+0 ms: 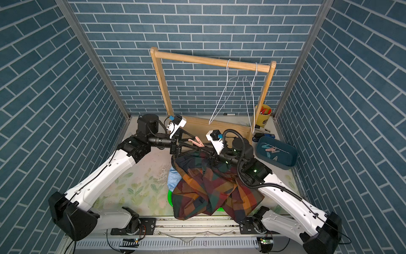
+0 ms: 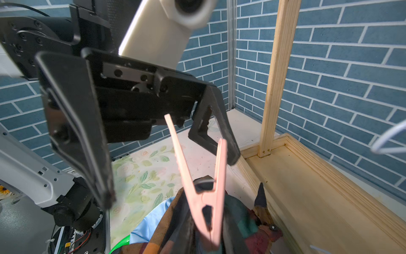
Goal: Remove the clothespins securing long-sleeve shirts to the hanger
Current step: Place the clamp in the storage box.
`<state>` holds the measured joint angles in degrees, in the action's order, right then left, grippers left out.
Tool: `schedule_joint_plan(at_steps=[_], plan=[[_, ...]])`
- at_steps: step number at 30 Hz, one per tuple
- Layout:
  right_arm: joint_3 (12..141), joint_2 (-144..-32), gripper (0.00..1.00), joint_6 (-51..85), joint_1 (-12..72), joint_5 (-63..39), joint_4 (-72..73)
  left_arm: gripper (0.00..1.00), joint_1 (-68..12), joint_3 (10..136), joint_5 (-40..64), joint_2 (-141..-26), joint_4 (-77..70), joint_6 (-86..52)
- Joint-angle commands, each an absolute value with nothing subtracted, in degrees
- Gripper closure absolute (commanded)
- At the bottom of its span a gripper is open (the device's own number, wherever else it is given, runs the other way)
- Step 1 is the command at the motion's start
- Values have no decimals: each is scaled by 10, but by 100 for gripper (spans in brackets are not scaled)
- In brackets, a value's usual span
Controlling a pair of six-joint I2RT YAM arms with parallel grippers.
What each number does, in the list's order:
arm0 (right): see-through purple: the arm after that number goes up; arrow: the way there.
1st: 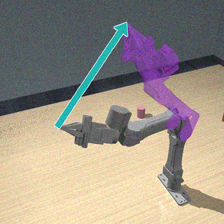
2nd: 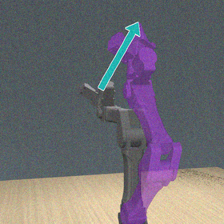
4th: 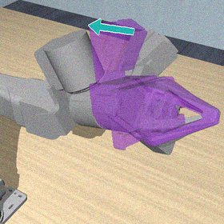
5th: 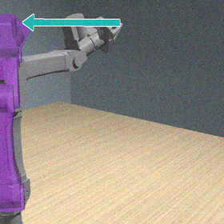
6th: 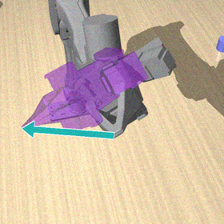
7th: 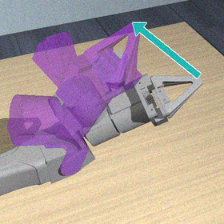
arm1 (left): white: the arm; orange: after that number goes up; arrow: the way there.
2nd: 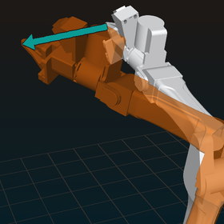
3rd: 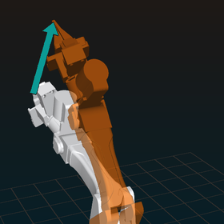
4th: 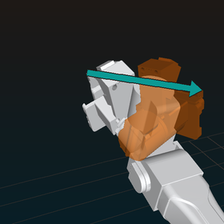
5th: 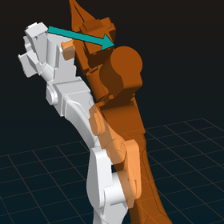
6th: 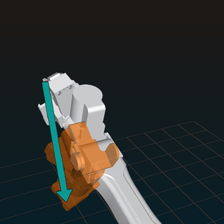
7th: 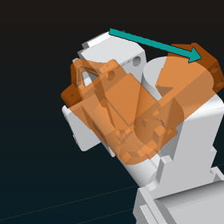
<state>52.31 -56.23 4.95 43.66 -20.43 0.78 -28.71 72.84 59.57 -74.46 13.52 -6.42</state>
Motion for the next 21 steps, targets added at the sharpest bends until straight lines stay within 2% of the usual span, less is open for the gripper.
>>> schedule_joint_plan(at_steps=[1, 8, 12, 18, 21], plan=[[526, -521, 100, 54, 432, -176, -18, 0, -277, 734, 598, -720, 150, -48], [535, -399, 100, 51, 430, -48, -141, 0, -272, 694, 548, -662, 141, -53], [558, -339, 100, 63, 430, 79, -262, 0, -272, 667, 513, -634, 123, -60], [555, -250, 100, 115, 431, 268, -363, 0, -272, 644, 476, -632, 101, -74], [562, -252, 100, 142, 431, 363, -410, 0, -272, 639, 451, -631, 88, -90]])
